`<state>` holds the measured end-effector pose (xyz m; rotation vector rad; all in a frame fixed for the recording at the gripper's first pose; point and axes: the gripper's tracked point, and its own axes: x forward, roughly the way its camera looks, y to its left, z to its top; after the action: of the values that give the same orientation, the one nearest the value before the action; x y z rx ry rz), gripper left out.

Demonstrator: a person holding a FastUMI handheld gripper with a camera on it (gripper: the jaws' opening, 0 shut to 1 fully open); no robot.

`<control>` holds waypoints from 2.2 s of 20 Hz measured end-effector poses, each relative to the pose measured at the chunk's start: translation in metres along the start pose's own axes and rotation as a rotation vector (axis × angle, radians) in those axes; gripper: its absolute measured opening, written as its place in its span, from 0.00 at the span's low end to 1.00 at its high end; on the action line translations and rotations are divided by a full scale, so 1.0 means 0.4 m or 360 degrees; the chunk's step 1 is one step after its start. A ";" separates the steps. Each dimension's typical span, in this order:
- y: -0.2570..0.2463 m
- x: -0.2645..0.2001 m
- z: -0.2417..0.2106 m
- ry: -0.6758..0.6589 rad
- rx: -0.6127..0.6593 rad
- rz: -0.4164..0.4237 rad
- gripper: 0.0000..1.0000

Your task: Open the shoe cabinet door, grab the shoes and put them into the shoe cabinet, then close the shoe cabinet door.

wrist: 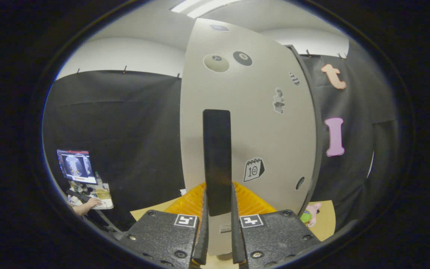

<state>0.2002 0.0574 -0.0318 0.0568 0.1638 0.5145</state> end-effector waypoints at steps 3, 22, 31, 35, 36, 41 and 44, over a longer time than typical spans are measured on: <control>-0.013 -0.016 -0.003 -0.0006 0.0028 -0.0025 0.29; -0.258 -0.181 0.057 -0.0270 -0.0115 -0.0874 0.21; -0.156 -0.164 0.070 -0.0442 -0.0236 -0.0675 0.63; -0.114 -0.107 0.044 -0.0458 -0.0262 -0.0580 0.95; -0.105 -0.091 0.031 -0.0435 -0.0235 -0.0558 1.00; -0.039 -0.011 -0.091 -0.0212 -0.0025 -0.0416 1.00; -0.021 0.047 -0.169 -0.0077 0.0100 -0.0412 1.00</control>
<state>0.2089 0.0602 -0.1017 0.1078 0.1375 0.2494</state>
